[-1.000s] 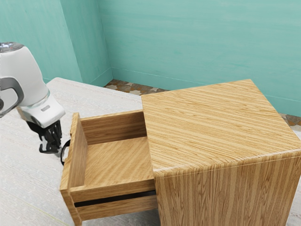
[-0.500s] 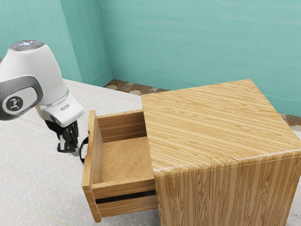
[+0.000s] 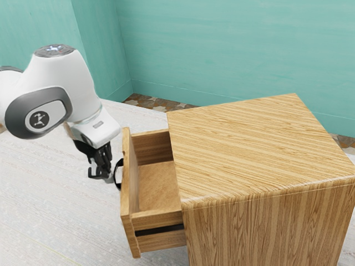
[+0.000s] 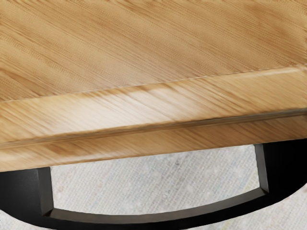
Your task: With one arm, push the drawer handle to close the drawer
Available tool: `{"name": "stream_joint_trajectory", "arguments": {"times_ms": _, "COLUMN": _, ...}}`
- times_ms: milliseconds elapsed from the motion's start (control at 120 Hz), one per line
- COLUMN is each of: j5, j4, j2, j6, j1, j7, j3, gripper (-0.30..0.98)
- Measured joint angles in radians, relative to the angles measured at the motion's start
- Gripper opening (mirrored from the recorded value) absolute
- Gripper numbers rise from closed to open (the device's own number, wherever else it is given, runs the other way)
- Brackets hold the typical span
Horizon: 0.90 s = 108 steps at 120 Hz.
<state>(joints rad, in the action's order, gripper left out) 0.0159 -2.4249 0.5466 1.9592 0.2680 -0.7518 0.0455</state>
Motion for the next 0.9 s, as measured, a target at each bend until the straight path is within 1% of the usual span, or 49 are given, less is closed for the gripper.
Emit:
{"name": "stream_joint_trajectory", "arguments": {"times_ms": 325, "j5": 0.025, "j4": 0.067, "j2": -0.068, "j6": 0.009, "j1": -0.007, "j7": 0.006, "j3": 0.062, "gripper": -0.10}}
{"name": "stream_joint_trajectory", "arguments": {"times_ms": 517, "j5": 0.028, "j4": 0.134, "j2": -0.134, "j6": 0.010, "j1": 0.001, "j7": 0.013, "j3": 0.096, "gripper": -0.09}}
{"name": "stream_joint_trajectory", "arguments": {"times_ms": 683, "j5": 0.028, "j4": 0.182, "j2": -0.180, "j6": 0.010, "j1": 0.006, "j7": 0.020, "j3": 0.105, "gripper": -0.10}}
{"name": "stream_joint_trajectory", "arguments": {"times_ms": 900, "j5": 0.028, "j4": 0.237, "j2": -0.245, "j6": 0.011, "j1": 0.041, "j7": 0.034, "j3": 0.109, "gripper": -0.10}}
